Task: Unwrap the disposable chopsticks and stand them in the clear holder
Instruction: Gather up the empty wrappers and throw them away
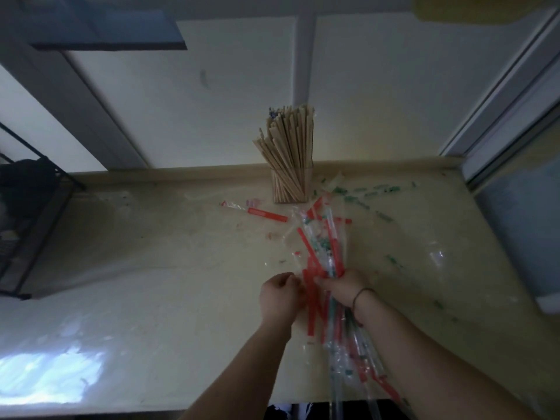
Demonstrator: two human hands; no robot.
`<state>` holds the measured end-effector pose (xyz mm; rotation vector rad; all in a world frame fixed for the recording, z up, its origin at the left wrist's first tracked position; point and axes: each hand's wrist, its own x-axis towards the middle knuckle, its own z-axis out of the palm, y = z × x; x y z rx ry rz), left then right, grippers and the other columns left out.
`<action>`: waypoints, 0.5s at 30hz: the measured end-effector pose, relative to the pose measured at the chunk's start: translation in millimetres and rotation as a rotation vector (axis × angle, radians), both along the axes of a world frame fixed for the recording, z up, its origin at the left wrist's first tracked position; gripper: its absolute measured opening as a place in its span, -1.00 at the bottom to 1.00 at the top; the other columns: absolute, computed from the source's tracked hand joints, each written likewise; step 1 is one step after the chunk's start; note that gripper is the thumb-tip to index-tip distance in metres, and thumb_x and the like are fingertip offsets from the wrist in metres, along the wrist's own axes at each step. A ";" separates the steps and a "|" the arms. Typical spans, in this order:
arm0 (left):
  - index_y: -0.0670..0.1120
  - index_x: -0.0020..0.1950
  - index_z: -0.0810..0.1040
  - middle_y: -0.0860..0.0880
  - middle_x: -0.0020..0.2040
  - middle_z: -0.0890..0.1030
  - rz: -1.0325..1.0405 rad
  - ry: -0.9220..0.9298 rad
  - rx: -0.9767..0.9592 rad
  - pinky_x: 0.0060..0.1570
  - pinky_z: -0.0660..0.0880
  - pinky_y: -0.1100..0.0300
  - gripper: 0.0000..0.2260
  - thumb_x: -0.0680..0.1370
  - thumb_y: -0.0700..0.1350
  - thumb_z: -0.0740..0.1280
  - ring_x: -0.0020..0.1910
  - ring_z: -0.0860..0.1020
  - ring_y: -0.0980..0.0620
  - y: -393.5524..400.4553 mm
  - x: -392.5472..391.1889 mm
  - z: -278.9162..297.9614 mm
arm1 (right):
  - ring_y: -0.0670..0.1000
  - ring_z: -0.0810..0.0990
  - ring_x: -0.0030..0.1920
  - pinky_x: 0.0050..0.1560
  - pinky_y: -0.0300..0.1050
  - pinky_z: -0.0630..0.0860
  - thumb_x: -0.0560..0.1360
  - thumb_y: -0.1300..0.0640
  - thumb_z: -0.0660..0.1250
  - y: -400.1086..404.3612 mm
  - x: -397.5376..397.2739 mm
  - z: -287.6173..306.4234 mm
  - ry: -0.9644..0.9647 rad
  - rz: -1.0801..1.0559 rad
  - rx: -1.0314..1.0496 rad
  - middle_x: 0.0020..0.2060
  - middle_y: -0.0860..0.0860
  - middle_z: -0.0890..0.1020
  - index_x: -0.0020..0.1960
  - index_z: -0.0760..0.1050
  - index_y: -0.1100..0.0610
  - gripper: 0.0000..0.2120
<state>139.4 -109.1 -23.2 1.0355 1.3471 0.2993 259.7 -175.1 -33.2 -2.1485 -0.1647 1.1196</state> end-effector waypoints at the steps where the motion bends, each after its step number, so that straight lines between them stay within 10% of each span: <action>1: -0.10 -0.25 0.63 -0.15 -0.27 0.64 0.124 -0.080 -0.162 -0.18 0.61 -0.02 -0.75 0.58 -0.20 0.24 -0.26 0.64 -0.19 -3.6 3.5 0.0 | 0.09 0.66 -0.03 0.02 -0.10 0.57 0.32 -0.05 0.56 3.9 -6.0 -2.7 -0.010 0.025 -0.008 -0.02 0.11 0.69 0.16 0.59 0.16 -0.51; 7: -0.15 -0.24 0.48 -0.07 -0.44 0.52 0.305 -0.271 -0.543 -0.30 0.34 0.14 -0.66 0.67 -0.07 0.11 -0.41 0.40 -0.02 -10.1 8.2 2.5 | 0.09 0.67 -0.11 0.00 -0.03 0.62 0.25 -0.13 0.52 9.8 -19.2 -6.4 -0.172 0.201 -0.186 -0.12 0.08 0.70 0.03 0.63 0.12 -0.54; 15: -0.14 0.08 0.60 -0.07 -0.05 0.71 -0.089 -0.251 -0.168 0.01 0.58 -0.04 -0.82 0.62 -0.15 0.22 -0.12 0.65 -0.09 -4.4 15.0 28.3 | 0.07 0.67 -0.21 -0.19 -0.13 0.57 0.36 0.16 0.46 -9.5 15.6 22.9 -0.012 -0.002 0.043 -0.25 0.08 0.70 -0.11 0.66 0.20 -0.85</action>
